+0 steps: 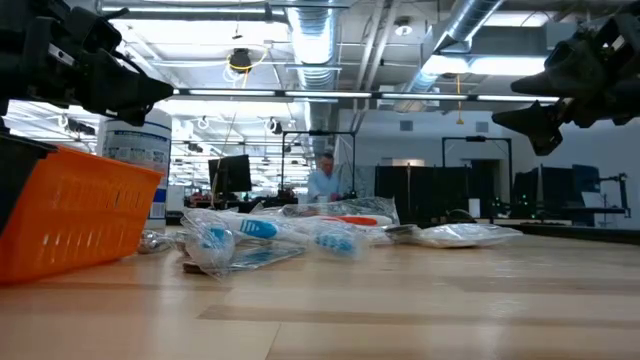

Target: Pick & Place Travel size toiletries

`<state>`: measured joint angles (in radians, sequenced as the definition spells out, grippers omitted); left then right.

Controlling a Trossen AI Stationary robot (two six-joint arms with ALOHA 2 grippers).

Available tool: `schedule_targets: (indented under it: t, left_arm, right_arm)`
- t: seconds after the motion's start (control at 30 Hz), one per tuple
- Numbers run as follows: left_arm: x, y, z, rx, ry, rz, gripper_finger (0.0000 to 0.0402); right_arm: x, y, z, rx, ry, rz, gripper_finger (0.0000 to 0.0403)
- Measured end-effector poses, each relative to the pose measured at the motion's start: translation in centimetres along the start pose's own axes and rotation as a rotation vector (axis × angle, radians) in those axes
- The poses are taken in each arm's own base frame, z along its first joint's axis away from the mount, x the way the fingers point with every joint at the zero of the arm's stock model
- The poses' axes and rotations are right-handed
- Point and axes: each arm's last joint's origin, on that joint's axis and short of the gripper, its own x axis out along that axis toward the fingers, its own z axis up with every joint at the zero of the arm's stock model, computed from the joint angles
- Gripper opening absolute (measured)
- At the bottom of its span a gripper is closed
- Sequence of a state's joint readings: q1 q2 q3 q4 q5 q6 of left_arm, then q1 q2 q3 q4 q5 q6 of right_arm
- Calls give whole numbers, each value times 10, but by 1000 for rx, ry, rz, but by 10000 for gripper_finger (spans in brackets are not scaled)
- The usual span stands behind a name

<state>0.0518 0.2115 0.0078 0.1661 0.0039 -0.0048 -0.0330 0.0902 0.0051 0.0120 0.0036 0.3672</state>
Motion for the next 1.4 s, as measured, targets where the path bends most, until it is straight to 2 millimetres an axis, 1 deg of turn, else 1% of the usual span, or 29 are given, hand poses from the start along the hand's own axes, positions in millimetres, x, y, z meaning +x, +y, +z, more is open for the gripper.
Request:
schedule_targets:
  t: [0.2, 0.3, 0.5, 0.67, 0.77, 0.83, 0.93, 1.1, 1.13, 1.27, 1.4]
  left_arm:
    - [0, 0, 0, 0, -1, 0, 8]
    - [0, 0, 7, 40, -76, 1, 8]
    - [-1, 0, 14, -149, -143, -11, 8]
    - [0, 0, 12, -107, -128, -8, 8]
    - [4, 0, 8, -104, -76, -5, 8]
    - [8, 1, 4, -79, -41, 44, 8]
    - [15, 7, 10, -43, -109, 206, 8]
    - [29, 8, 1, -96, -61, 255, 8]
    - [32, 8, -1, -131, -55, 243, 8]
    - [42, 2, -20, -326, 82, 171, 8]
    - [50, -1, -19, -395, 16, 140, 8]
  right_arm:
    - [0, 0, 0, 0, 0, 0, 260]
    - [0, 0, 0, 0, 0, 0, 260]
    - [0, 0, 0, 0, 0, 0, 260]
    - [0, 0, 0, 0, 0, 0, 260]
    - [0, 0, 0, 0, 0, 0, 260]
    - [0, 0, 0, 0, 0, 0, 260]
    - [0, 0, 0, 0, 0, 0, 260]
    - [0, 0, 0, 0, 0, 0, 260]
    - [0, 0, 0, 0, 0, 0, 260]
    - [0, 0, 0, 0, 0, 0, 260]
    - [0, 0, 0, 0, 0, 0, 260]
